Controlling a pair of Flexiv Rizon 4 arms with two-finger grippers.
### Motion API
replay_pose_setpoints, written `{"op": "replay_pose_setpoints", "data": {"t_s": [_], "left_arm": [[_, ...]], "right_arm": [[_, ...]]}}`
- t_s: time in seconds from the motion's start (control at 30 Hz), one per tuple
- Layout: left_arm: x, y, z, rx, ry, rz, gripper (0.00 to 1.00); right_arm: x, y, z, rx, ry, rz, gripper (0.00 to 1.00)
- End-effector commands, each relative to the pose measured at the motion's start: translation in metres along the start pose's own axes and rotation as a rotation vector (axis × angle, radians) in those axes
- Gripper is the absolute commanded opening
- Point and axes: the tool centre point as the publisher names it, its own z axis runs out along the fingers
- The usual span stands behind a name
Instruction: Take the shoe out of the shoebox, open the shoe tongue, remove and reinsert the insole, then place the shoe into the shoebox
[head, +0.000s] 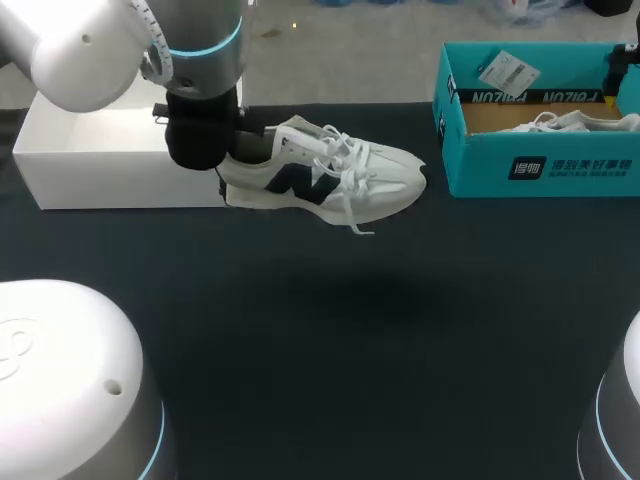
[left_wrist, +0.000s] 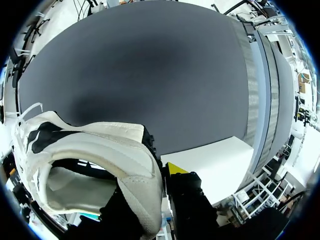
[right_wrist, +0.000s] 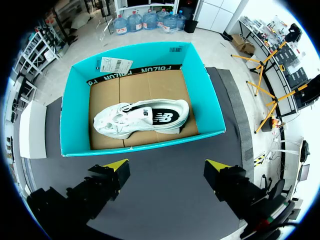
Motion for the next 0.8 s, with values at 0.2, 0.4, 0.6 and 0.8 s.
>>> {"op": "replay_pose_setpoints", "data": {"t_s": [0.2,0.4,0.6,0.8], "left_arm": [[-0.04,-0.015,0.0,0.029,0.023,0.019,0.0],[-0.054,-0.026,0.014,0.055,0.059,-0.018,0.0],[-0.058,-0.033,0.043,0.085,0.065,-0.027,0.0],[-0.062,-0.044,0.069,0.098,0.073,-0.019,0.0]], "right_arm": [[0.0,-0.001,0.0,-0.002,-0.001,0.001,1.0],[0.0,-0.001,0.0,-0.002,-0.001,0.001,1.0],[0.0,-0.001,0.0,-0.002,-0.001,0.001,1.0],[0.0,-0.001,0.0,-0.002,-0.001,0.001,1.0]]}}
